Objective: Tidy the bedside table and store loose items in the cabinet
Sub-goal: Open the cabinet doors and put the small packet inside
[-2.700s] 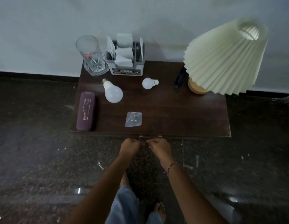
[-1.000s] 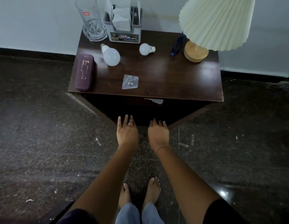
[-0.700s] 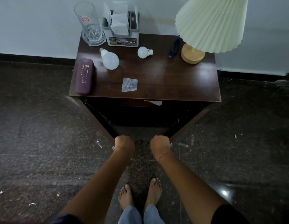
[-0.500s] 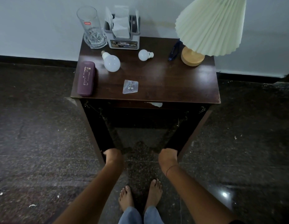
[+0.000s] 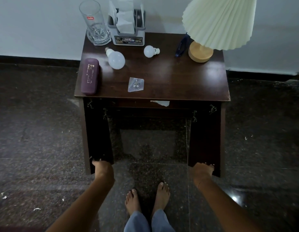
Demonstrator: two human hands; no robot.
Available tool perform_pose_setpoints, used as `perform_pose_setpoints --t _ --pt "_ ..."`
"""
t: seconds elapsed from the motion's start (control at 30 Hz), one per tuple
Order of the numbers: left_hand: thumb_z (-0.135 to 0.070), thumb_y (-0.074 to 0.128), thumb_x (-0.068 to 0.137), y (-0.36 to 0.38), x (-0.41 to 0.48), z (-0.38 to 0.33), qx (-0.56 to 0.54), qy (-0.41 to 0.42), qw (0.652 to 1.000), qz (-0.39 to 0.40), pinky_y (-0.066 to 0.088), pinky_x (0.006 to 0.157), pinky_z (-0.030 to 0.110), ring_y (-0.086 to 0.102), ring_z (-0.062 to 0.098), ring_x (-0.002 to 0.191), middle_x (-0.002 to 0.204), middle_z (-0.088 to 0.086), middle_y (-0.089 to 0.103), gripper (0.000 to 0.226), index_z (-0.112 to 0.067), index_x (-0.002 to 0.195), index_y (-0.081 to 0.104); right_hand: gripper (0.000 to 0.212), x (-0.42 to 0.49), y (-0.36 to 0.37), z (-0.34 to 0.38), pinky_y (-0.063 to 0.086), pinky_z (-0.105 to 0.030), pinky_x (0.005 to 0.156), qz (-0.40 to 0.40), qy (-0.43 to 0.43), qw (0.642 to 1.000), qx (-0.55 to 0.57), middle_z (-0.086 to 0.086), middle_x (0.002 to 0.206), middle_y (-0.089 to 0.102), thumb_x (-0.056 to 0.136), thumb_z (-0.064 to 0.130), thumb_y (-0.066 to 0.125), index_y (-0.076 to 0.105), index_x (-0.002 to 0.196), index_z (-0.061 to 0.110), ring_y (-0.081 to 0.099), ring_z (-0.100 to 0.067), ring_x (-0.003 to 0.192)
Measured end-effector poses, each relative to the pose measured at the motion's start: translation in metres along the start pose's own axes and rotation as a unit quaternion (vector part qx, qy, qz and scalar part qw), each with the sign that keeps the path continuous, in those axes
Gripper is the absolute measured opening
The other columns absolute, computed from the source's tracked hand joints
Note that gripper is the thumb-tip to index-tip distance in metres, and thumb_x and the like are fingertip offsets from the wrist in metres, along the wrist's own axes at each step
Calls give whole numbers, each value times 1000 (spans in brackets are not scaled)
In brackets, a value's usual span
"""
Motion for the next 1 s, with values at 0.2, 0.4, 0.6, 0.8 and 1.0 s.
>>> perform_pose_setpoints --t 0.2,0.4,0.6,0.8,1.0 --pt "-30 42 94 -20 -30 16 93 3 996 -8 31 110 40 41 27 132 139 9 50 44 -11 134 49 28 -7 -17 -8 45 -34 96 -48 -65 996 38 -8 114 65 94 5 42 62 113 7 60 -22 107" --pt "-34 36 95 -89 -31 -28 -24 79 983 -161 15 118 38 17 26 145 154 13 27 59 -5 145 26 31 -31 -82 47 49 -38 84 -151 -150 969 124 -18 114 63 92 -2 37 62 109 0 60 -32 106" --pt "-29 38 94 -188 -38 -15 -176 86 939 -282 13 120 35 11 22 147 158 12 17 66 -1 148 13 32 -45 -187 83 48 -35 91 -322 -210 868 313 -13 126 57 93 8 44 53 123 4 56 -27 112" --pt "-18 43 91 -245 -45 21 -399 54 840 -363 34 108 40 29 27 140 154 12 28 61 -6 147 22 41 -63 -273 87 40 -27 103 -404 -273 737 468 -10 133 52 91 1 43 49 131 6 47 -21 123" --pt "-15 38 93 -259 -17 40 -593 61 751 -286 40 84 21 52 21 117 145 13 42 59 -11 149 20 59 -32 -291 103 40 -20 90 -226 -247 723 604 -11 144 42 95 2 40 17 148 13 45 -21 129"
Point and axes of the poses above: each hand's wrist, its own x-axis towards the middle knuckle, its own y-axis out of the palm, z = x × y, the point moved 7 cm from there along x, towards the middle knuckle
